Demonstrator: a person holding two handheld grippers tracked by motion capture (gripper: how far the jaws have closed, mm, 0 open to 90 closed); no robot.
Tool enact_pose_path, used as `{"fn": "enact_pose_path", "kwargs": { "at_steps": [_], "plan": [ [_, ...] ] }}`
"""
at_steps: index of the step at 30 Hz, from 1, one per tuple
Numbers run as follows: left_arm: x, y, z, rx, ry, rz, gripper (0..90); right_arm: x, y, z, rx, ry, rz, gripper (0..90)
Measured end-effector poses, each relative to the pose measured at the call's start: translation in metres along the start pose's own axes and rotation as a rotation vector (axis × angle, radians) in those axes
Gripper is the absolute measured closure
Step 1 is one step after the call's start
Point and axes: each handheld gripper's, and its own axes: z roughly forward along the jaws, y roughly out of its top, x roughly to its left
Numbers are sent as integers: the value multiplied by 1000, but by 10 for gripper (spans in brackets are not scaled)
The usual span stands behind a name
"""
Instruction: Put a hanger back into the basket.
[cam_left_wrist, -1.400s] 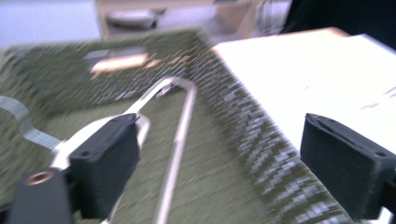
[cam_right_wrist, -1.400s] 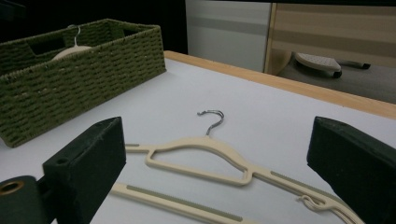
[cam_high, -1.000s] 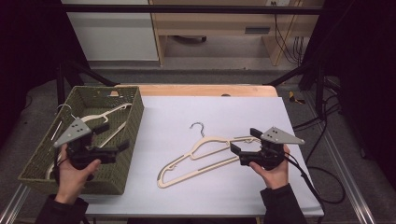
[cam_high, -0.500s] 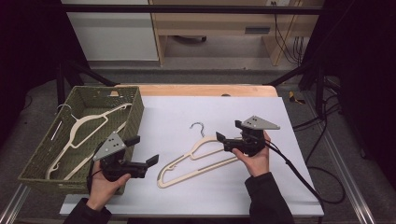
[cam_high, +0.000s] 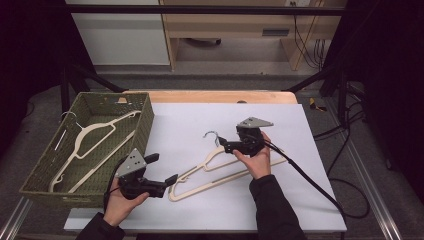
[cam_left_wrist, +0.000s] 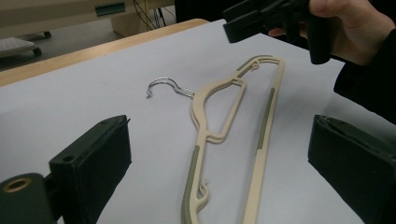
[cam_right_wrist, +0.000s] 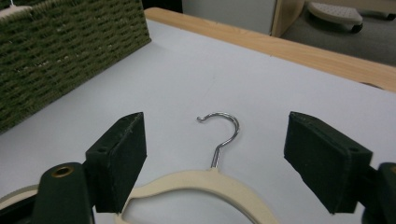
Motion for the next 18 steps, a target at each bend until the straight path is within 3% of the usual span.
{"fn": "enact_pose_path", "kwargs": {
  "at_steps": [11,18],
  "plan": [
    [-1,-10,13,44,-14,-6,61,-3,-5,43,104,-18,9,309],
    [0,-12,15,50,-19,-12,61,-8,-8,68,165,-39,22,421]
  ]
}}
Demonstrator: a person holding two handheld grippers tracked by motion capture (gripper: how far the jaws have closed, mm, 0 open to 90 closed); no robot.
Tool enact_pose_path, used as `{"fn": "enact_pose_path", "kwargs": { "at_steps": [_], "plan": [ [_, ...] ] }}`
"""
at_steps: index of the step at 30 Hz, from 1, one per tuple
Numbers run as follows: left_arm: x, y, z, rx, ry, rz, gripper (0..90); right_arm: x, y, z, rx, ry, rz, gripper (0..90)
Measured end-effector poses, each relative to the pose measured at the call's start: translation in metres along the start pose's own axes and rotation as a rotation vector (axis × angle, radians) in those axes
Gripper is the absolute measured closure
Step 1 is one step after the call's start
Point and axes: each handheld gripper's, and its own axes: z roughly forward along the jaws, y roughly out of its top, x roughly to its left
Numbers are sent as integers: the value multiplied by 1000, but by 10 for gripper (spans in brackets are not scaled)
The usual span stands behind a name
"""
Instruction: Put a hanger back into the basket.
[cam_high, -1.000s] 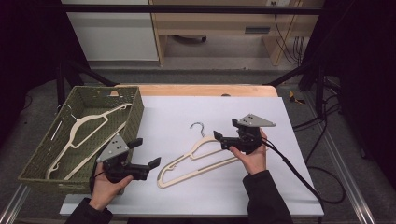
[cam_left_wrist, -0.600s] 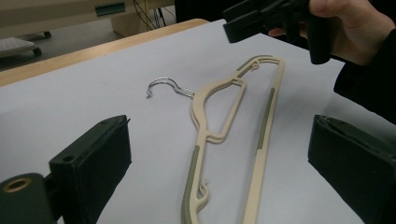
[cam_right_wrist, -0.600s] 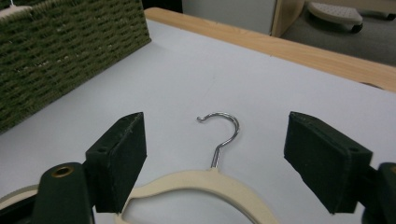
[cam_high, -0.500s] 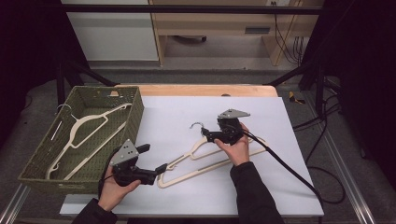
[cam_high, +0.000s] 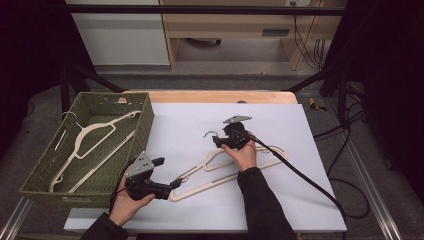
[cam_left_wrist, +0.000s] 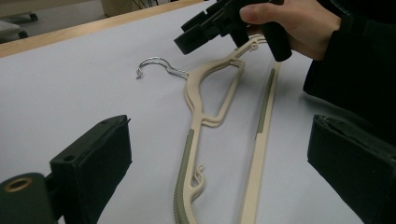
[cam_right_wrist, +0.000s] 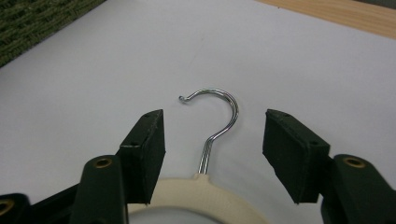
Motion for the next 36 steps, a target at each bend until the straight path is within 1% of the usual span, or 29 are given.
{"fn": "enact_pose_path", "kwargs": {
  "at_steps": [3,4,6,7,8,9,10,11,12,13,14,16,18,21,24,26,30,32,34,36],
  "plan": [
    [1,0,0,2,-3,-4,60,-1,-1,9,25,-11,-6,472],
    [1,0,0,2,-3,-4,59,-1,-1,9,25,-11,-6,472],
    [1,-1,1,3,-5,-4,59,-1,-4,18,56,-20,-12,529],
    [1,-1,1,3,-5,-4,59,-1,-4,18,56,-20,-12,529],
    [1,-1,1,5,-6,-4,59,-2,-6,23,69,-20,-10,566],
    [1,-1,2,7,-6,-3,59,-2,-7,25,76,-22,-12,585],
    [1,-1,2,8,-6,-3,59,-2,-9,27,84,-21,-11,610],
    [1,-1,2,8,-6,-3,59,-2,-9,27,84,-21,-11,610],
    [1,-2,3,11,-6,-3,59,-2,-10,30,96,-22,2,643],
    [1,-2,3,11,-6,-3,59,-2,-10,30,96,-22,2,643],
    [1,-2,3,11,-6,-4,59,-2,-11,32,104,-18,-7,688],
    [1,-2,3,13,-7,-5,60,-2,-12,33,113,-12,-4,720],
    [1,-2,4,14,-7,-5,60,-2,-13,35,112,4,2,759],
    [1,-3,4,21,-8,-7,61,0,-14,36,107,6,0,807],
    [1,-3,5,23,-10,-10,62,0,-14,36,119,16,26,865],
    [1,-3,6,24,-10,-10,62,0,-14,35,119,18,30,868],
    [2,-4,7,27,-7,-12,64,1,-13,34,117,14,62,880],
    [2,-4,8,29,-10,-14,64,2,-12,32,102,9,71,883],
    [2,-4,8,28,-9,-14,65,2,-12,30,98,5,68,885],
    [2,-3,9,33,-12,-14,67,4,-10,24,74,1,60,895]
  ]
}}
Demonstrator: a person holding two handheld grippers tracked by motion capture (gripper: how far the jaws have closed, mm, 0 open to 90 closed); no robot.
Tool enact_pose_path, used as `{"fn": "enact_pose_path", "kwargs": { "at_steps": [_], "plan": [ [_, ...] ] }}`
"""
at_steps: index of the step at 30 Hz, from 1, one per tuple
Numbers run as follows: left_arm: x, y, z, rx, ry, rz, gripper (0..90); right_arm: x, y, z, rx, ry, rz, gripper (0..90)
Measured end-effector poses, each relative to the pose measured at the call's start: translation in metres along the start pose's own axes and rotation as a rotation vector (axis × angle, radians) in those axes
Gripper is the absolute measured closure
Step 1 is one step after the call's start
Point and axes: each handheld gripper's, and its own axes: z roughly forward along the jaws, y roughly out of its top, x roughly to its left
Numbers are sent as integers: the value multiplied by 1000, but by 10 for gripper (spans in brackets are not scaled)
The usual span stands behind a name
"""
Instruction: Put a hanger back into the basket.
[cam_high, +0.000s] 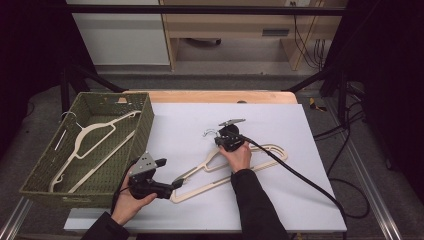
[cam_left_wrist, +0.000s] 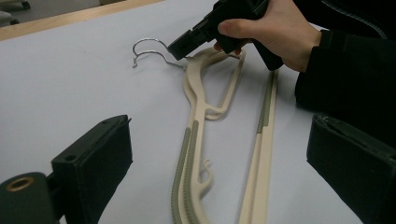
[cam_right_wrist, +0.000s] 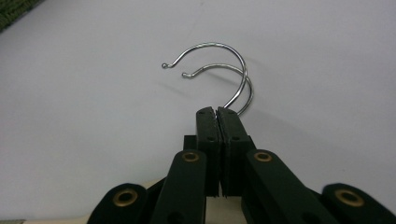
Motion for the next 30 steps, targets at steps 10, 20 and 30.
{"fn": "enact_pose_path", "kwargs": {
  "at_steps": [10,20,30],
  "plan": [
    [-1,15,13,7,-18,3,81,7,0,-26,-83,13,-41,896],
    [-9,31,46,31,-50,7,117,6,-6,-56,-169,43,-57,896],
    [-6,40,86,89,-67,-15,193,11,-9,-76,-226,64,-96,896]
  ]
}}
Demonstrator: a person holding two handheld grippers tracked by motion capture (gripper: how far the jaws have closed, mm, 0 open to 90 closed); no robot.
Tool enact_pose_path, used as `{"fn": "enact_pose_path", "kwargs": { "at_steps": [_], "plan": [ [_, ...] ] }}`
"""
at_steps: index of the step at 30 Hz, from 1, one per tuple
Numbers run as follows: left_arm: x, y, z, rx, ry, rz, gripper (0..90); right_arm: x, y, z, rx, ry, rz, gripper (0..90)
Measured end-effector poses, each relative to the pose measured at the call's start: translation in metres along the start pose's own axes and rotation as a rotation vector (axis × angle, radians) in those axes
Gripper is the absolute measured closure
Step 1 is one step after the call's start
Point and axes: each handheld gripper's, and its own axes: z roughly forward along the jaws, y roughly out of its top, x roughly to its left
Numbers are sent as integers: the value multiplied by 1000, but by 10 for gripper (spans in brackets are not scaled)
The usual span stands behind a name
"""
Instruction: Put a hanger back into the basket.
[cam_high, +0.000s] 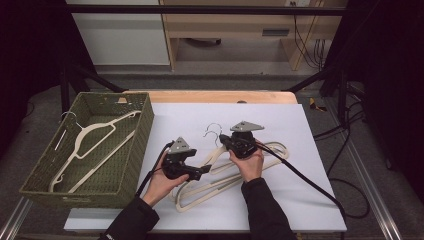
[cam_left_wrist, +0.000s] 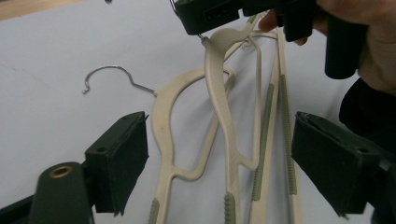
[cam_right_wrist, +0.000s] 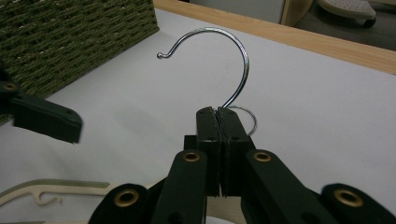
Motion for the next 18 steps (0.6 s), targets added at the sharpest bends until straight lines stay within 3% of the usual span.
{"fn": "enact_pose_path", "kwargs": {
  "at_steps": [12,18],
  "plan": [
    [0,4,33,81,-45,3,395,5,2,-13,-27,22,-25,895],
    [1,5,38,109,-81,-36,573,6,2,-18,-39,30,-37,895]
  ]
}}
